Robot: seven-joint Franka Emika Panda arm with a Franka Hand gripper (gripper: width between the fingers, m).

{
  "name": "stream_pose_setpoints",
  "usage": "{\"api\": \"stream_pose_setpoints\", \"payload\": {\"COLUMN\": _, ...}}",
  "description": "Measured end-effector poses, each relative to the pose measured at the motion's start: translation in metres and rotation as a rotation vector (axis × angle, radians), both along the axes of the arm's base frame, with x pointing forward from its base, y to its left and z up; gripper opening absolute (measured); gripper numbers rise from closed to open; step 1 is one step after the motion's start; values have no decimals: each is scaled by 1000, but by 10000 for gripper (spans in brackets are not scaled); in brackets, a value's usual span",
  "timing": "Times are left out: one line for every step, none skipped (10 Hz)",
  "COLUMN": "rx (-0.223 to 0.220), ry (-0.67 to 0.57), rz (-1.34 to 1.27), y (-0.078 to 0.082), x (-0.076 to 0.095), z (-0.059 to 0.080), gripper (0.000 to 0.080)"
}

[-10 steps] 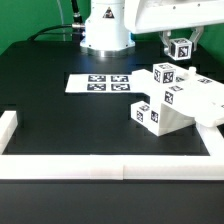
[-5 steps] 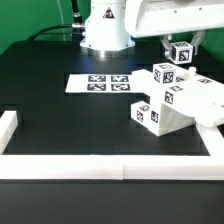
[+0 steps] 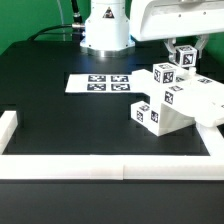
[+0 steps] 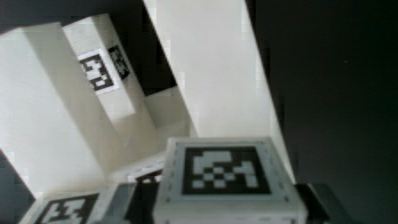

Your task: Assemble chair

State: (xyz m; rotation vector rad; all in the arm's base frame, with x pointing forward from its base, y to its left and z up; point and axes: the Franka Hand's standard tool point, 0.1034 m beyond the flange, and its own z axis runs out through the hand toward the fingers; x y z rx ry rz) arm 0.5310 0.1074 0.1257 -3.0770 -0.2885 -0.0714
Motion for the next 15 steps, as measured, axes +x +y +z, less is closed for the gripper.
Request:
{"api": "stream_pose_setpoints", "payload": {"rx": 0, "ry": 3, "rz": -10, "y": 1, "x": -1, "z": -1, "gripper": 271}}
{"api": "stream_pose_setpoints", "payload": {"rx": 0, "ry": 5, "rz": -14, "y": 3, "x": 0, "z": -2, "gripper": 271}}
{"api": "stream_pose_setpoints", "payload": {"rx": 0, "ry": 4, "rz": -20, "y": 5, "x": 2, "z": -3, "gripper": 271}}
{"api": "stream_pose_setpoints", "payload": {"rx": 1, "ry": 5, "rz": -34, "y": 7, "x": 3, "z": -4, "gripper": 271}}
{"api": "stream_pose_setpoints", "payload": {"rx": 1, "ry": 6, "rz": -28, "y": 7, "x": 3, "z": -4, "gripper": 271}}
{"api": "stream_pose_setpoints", "payload": {"rx": 0, "ry": 9, "rz": -19, "y": 0, "x": 4, "z": -4, "gripper": 271}}
{"api": "stream_pose_setpoints", "payload": {"rx": -1, "ry": 8, "rz": -27, "y": -1, "x": 4, "z": -5, "gripper": 271}}
{"api": "stream_pose_setpoints", "payload": {"rx": -1, "ry": 8, "rz": -26, "y": 0, "x": 4, "z": -5, "gripper": 271}}
{"api": "stream_pose_setpoints", "payload": {"rx": -1, "ry": 8, "rz": -26, "y": 0, "x": 4, "z": -5, "gripper": 271}}
{"api": "stream_pose_setpoints", "payload": {"rx": -1, "ry": 3, "rz": -28, "y": 1, "x": 5, "z": -5, "gripper": 271}}
{"api": "stream_pose_setpoints", "payload": {"rx": 0, "ry": 3, "rz": -33, "y": 3, "x": 5, "z": -5, "gripper": 271}}
{"api": "stream_pose_setpoints", "payload": {"rx": 0, "ry": 3, "rz": -33, "y": 5, "x": 4, "z": -4, "gripper": 271}}
{"api": "stream_pose_setpoints", "payload": {"rx": 0, "ry": 3, "rz": -33, "y": 6, "x": 4, "z": -4, "gripper": 271}}
{"api": "stream_pose_setpoints", "payload": {"rx": 0, "ry": 2, "rz": -33, "y": 6, "x": 4, "z": -4, "gripper": 271}}
{"api": "stream_pose_setpoints", "payload": {"rx": 0, "ry": 2, "rz": -33, "y": 6, "x": 5, "z": -4, "gripper": 271}}
